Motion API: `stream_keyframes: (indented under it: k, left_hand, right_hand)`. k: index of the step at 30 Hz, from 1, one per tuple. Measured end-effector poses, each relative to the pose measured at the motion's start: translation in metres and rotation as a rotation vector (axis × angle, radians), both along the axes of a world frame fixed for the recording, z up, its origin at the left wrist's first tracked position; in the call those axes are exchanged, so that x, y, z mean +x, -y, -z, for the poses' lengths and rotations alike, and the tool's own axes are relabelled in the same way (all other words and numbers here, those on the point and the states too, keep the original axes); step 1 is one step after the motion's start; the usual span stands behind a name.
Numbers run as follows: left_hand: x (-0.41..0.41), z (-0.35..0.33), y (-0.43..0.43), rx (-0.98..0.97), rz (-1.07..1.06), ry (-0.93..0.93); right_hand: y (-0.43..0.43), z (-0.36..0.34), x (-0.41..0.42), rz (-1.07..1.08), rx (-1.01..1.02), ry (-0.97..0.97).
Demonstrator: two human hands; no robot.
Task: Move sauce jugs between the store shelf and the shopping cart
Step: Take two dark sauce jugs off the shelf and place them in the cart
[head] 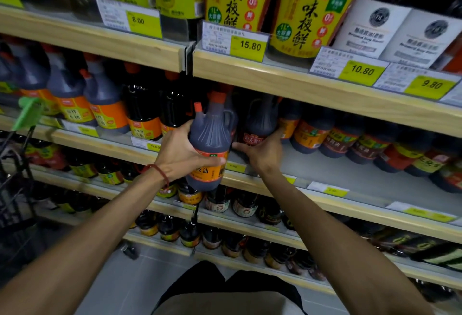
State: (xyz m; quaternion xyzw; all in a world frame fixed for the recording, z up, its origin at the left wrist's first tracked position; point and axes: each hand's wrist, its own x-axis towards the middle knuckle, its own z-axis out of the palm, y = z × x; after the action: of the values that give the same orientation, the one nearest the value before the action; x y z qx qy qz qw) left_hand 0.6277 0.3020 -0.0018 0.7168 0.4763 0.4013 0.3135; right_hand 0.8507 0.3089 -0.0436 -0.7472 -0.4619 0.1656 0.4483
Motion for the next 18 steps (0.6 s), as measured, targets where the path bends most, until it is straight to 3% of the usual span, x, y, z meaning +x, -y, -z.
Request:
stream_keyframes:
  k: [5,11,18]
  left_hand:
    - [0.006,-0.004,0.011,-0.004,-0.023,-0.014]
    - [0.032,-0.015,0.030,-0.056,-0.001,0.014]
    - [0.078,-0.028,0.047,-0.111,0.031,0.066]
  right_hand:
    - [0.012,0.002,0.006,-0.041,-0.032,-0.027]
    - [0.066,-0.005,0.020,-0.002,0.179,-0.075]
    - [0.125,-0.030,0.036,-0.317,0.011,-0.315]
